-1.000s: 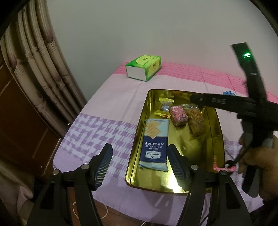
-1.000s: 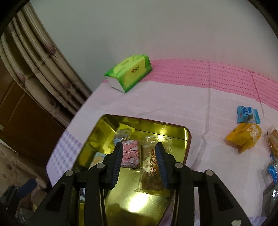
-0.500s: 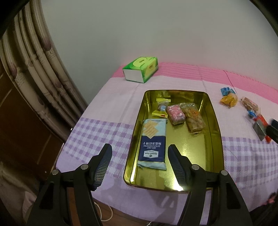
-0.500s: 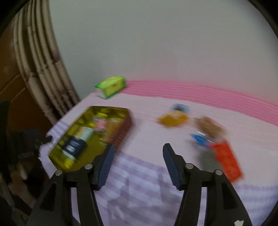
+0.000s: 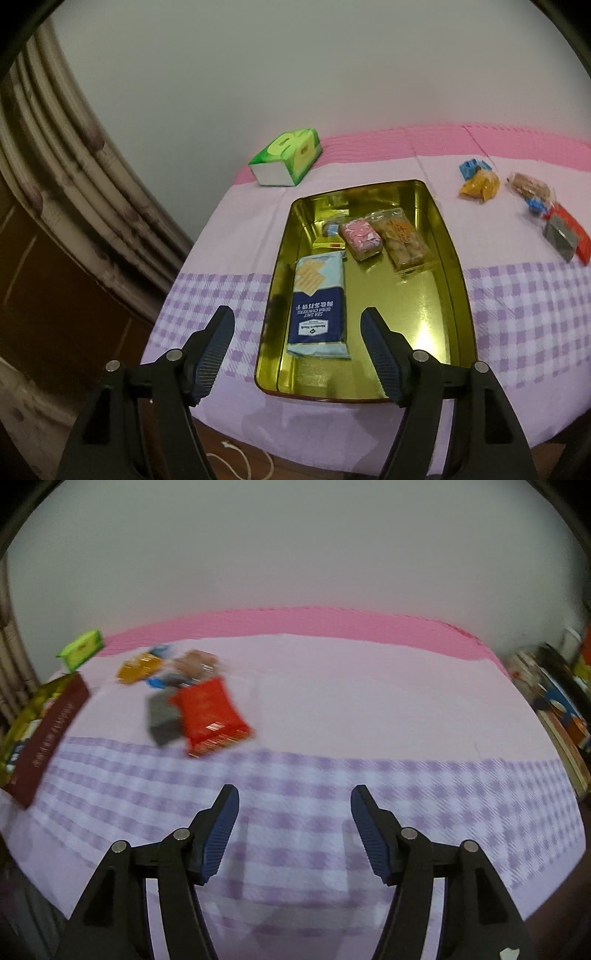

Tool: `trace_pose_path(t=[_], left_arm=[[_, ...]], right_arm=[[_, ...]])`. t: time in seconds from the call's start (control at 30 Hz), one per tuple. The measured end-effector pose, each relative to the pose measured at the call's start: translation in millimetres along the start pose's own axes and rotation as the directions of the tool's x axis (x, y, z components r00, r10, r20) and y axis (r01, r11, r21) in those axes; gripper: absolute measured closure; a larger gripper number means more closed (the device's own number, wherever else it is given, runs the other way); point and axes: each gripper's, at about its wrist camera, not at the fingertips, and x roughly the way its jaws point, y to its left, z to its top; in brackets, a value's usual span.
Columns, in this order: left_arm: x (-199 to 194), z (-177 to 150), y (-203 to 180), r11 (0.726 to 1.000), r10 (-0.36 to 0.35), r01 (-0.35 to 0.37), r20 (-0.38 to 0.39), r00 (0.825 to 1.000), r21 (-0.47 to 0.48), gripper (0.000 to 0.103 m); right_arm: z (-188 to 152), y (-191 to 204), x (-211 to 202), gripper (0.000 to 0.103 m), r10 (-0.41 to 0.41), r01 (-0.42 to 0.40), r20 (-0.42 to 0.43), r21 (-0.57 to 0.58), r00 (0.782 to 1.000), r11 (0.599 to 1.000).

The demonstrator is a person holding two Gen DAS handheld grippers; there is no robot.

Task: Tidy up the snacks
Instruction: 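Withdraw both grippers from the tray toward the loose snacks, then grasp the yellow wrapped snack pack with the left gripper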

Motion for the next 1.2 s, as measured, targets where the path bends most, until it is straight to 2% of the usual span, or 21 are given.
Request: trace_pose_path(t=[0.1,0.2,0.27,0.4,0.47,0.57,0.67,0.8,0.93,1.03,1.1,1.2], left_arm=[[-5.4,0.1,-10.5,0.999,0.015,-0.016,0.031,0.999,0.040,0.032],[-9.4,2.0,-21.6,0.997,-0.009,0.007,0.031,0.999,0.073,0.032],[-11.5,5.7,-30.6,0.995,-0.038,0.035,0.024,0.999,0.093,0.031],[-20.3,23.6,-52.2,0.978,-0.152,0.147,0.019,0.988,0.147,0.031],[-21.3,37.1,-65.1,0.957,-0.239,0.236,-0.003,0.971,0.169,0.031],[-16.2,65.9,-89.0,0.913,-0.350,0.350,-0.042,0.936,0.208,0.031],[-0.6,95.0,-112.9,0.856,-0.457,0.462,-0.077,0.886,0.232,0.031],[36.7,129.1,-152.2,0.830,-0.468,0.486,-0.133,0.874,0.273,0.032],[88.4,151.6,-183.0,0.804,-0.509,0.556,-0.241,0.826,0.210,0.032],[114.6,160.1,-197.3,0.808,-0.505,0.557,-0.262,0.822,0.192,0.035],[128.2,163.1,-204.0,0.811,-0.498,0.554,-0.277,0.822,0.187,0.041],[146.4,167.6,-213.4,0.806,-0.506,0.568,-0.305,0.807,0.166,0.047]], right_arm=[[-4.9,-16.6,2.1,0.039,0.007,-0.007,-0.006,0.044,1.000,0.999],[-5.1,-22.3,3.6,0.036,0.008,-0.008,-0.002,0.059,1.000,0.998],[-5.2,-22.6,8.6,0.035,0.020,-0.019,-0.009,0.067,1.000,0.998],[-8.3,-26.0,10.3,0.027,0.036,-0.035,-0.012,0.083,0.999,0.996],[-9.2,-27.1,11.5,0.027,0.043,-0.042,-0.012,0.093,0.999,0.995],[-10.3,-28.6,10.7,0.024,0.057,-0.055,-0.011,0.106,0.998,0.993],[-11.2,-31.0,9.9,0.023,0.078,-0.076,-0.008,0.118,0.997,0.990],[-11.8,-36.1,10.4,0.021,0.103,-0.101,-0.008,0.143,0.995,0.985],[-12.2,-43.1,11.0,0.021,0.125,-0.122,-0.007,0.164,0.992,0.979],[-12.8,-43.1,11.2,0.020,0.137,-0.133,-0.011,0.160,0.991,0.978],[-12.7,-43.9,11.5,0.020,0.145,-0.141,-0.014,0.161,0.989,0.977],[-11.4,-45.6,14.4,0.020,0.159,-0.153,-0.019,0.165,0.987,0.974]])
